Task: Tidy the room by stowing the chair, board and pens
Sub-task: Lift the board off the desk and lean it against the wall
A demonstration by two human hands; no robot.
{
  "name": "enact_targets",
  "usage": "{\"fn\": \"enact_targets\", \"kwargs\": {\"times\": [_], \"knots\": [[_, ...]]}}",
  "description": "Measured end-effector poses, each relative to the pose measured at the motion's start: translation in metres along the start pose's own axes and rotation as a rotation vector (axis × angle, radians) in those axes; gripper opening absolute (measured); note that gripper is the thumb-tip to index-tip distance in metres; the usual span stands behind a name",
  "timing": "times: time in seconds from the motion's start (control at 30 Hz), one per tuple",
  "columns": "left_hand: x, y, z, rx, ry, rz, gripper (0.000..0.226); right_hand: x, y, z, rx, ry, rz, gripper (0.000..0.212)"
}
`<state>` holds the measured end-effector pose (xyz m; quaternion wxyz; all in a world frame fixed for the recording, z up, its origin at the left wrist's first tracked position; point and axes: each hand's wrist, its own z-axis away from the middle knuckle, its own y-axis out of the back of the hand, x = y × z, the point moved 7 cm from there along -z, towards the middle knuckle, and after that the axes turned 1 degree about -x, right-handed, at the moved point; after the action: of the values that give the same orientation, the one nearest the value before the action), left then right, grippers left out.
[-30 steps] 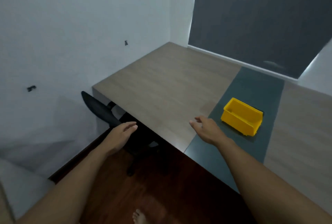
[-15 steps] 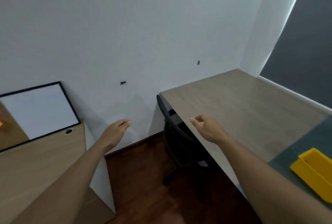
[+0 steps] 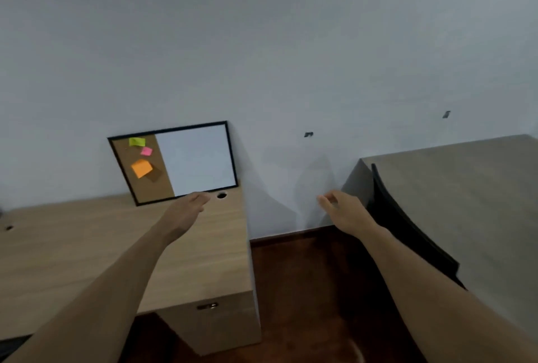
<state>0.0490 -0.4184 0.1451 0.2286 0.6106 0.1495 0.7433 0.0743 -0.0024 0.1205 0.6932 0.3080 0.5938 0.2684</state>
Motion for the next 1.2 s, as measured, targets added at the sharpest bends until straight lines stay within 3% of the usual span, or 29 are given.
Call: {"fn": "enact_targets", "kwargs": {"times": [0.23, 0.53, 0.7, 1.0, 1.2], "knots": [[-0.072, 0.093, -0.017, 0.083, 0.089, 0.051, 0.067, -0.067, -0.082, -0.049, -0.078, 0.051, 0.042, 0.045], [-0.113, 0.155, -0.055, 0.235, 0.148, 0.144, 0.039, -0.127, -0.138, -0.129, -0.171, 0.104, 0.054, 0.04], [-0.134, 0.178, -0.111, 0.295, 0.191, 0.178, 0.059, -0.147, -0.165, -0.205, -0.212, 0.125, 0.023, 0.044], [-0.152, 0.221, -0.23, 0.466, 0.317, 0.325, 0.024, -0.179, -0.193, -0.373, -0.312, 0.11, -0.002, 0.042], [-0.172, 0.25, -0.285, 0.611, 0.43, 0.423, 0.043, -0.202, -0.21, -0.466, -0.345, 0.084, -0.002, 0.051]]}}
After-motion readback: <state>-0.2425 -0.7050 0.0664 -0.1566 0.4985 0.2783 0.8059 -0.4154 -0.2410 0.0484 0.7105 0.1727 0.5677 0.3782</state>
